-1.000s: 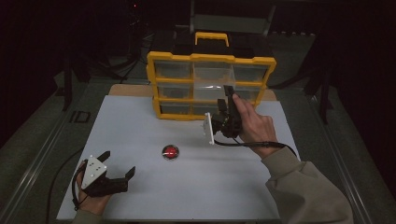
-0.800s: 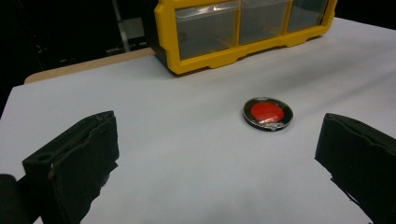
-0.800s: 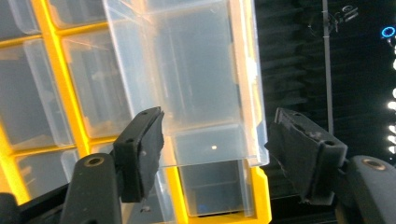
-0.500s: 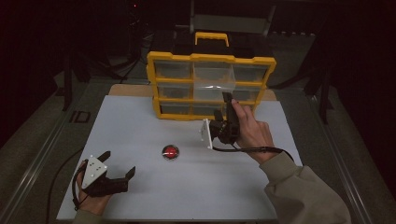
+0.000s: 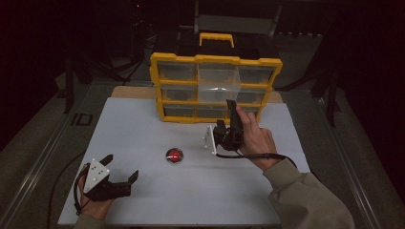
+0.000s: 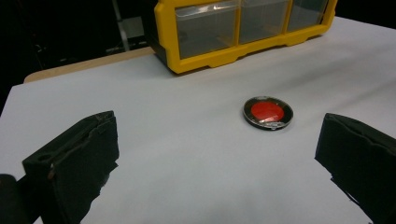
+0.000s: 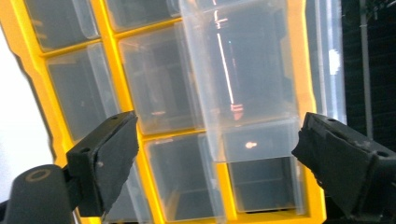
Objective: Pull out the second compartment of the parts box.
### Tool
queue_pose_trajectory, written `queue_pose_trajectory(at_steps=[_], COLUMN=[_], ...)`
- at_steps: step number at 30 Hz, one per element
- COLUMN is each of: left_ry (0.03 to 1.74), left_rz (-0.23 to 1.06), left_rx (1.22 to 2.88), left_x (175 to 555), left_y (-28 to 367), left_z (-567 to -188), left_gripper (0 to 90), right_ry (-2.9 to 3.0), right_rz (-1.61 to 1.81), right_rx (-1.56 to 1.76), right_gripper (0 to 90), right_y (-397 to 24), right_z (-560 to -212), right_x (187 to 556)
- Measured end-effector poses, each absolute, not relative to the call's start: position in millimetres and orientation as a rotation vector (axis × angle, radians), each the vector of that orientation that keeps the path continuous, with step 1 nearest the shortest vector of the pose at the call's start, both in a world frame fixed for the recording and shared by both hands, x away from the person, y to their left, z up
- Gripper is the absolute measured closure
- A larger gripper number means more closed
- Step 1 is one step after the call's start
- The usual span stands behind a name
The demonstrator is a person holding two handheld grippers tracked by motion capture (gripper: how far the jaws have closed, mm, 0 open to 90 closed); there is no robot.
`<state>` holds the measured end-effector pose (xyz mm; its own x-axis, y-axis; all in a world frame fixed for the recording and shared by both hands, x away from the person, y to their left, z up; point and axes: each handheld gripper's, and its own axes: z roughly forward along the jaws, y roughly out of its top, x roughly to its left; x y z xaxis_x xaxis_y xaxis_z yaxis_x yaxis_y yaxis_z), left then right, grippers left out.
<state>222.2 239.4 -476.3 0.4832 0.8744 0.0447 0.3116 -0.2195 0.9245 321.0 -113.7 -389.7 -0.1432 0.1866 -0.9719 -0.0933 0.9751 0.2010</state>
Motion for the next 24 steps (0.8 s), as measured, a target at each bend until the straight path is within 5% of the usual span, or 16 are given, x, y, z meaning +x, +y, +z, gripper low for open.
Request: queue_pose_trajectory(at_steps=[24], left_ry=[1.02], left_rz=[0.724], left_rx=[1.765], left_x=[222], left_y=[244], left_z=[-479], left_gripper=[0.1], right_ry=[1.829], right_rz=[0.319], right_rx=[0.146], right_gripper=[10.0], right_y=[-109], right_z=[-418], right_x=[326])
